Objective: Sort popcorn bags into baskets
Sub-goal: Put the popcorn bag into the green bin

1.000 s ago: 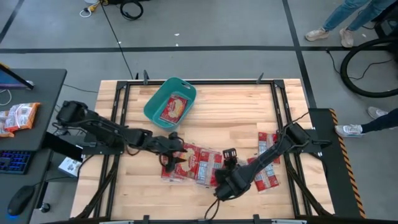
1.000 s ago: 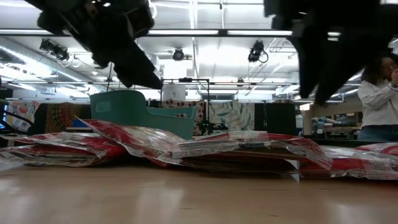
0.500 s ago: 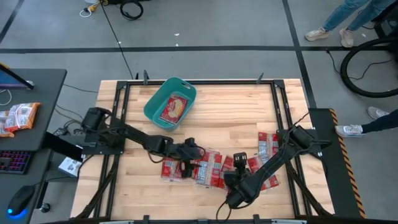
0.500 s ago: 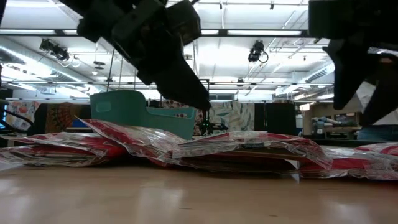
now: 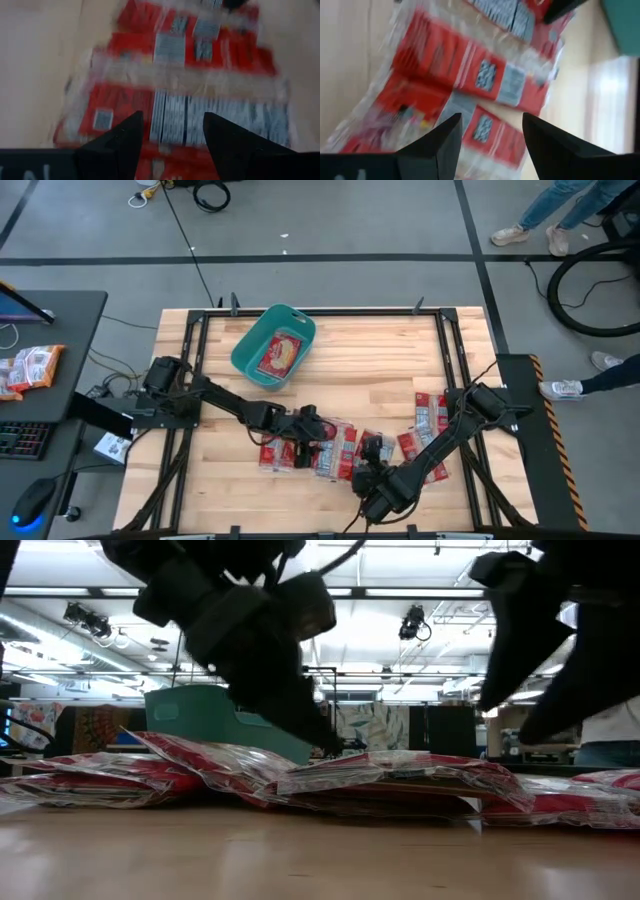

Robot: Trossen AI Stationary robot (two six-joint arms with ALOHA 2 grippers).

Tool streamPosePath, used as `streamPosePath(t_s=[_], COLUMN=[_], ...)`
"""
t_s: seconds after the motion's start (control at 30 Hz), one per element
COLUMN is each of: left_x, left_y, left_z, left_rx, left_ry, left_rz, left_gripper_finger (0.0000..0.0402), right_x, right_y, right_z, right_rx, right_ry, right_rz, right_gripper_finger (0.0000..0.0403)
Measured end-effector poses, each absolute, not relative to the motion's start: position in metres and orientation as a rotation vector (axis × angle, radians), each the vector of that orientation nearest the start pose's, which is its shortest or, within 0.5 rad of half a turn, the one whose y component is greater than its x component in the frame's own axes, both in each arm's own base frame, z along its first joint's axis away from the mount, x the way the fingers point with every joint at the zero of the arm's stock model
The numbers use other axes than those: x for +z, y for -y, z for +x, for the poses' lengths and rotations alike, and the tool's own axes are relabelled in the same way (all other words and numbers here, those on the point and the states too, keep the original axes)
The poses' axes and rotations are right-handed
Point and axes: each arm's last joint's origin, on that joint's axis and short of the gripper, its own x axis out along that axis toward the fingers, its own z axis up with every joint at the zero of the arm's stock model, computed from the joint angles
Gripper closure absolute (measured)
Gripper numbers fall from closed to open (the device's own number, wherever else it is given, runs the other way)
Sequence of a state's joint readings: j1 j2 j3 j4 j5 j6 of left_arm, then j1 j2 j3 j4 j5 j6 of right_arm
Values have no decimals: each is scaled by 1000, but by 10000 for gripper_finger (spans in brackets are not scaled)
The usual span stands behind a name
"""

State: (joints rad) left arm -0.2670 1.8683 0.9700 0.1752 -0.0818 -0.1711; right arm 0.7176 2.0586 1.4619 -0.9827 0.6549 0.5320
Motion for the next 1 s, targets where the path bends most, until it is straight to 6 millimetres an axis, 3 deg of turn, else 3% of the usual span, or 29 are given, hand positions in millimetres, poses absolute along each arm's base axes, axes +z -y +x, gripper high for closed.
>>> streamPosePath(t_s=[0.3, 0.47, 0.73, 1.0], left_x=[119, 114, 114, 113], left_y=[100, 100, 100, 100], left_z=[357, 358, 359, 358], left_rx=[-130, -132, -136, -136], left_ry=[-777, -784, -777, -779], left_rz=[2, 7, 4, 4], left_gripper_finger=[192, 192, 192, 192], right_x=[131, 126, 123, 134], right_y=[-231, -226, -220, -222], right_z=[295, 296, 314, 322], right_rx=[-161, -205, -164, -168], right_ry=[-1120, -1062, -972, -943], right_rz=[-631, -714, -758, -859], right_gripper_finger=[190, 190, 191, 194])
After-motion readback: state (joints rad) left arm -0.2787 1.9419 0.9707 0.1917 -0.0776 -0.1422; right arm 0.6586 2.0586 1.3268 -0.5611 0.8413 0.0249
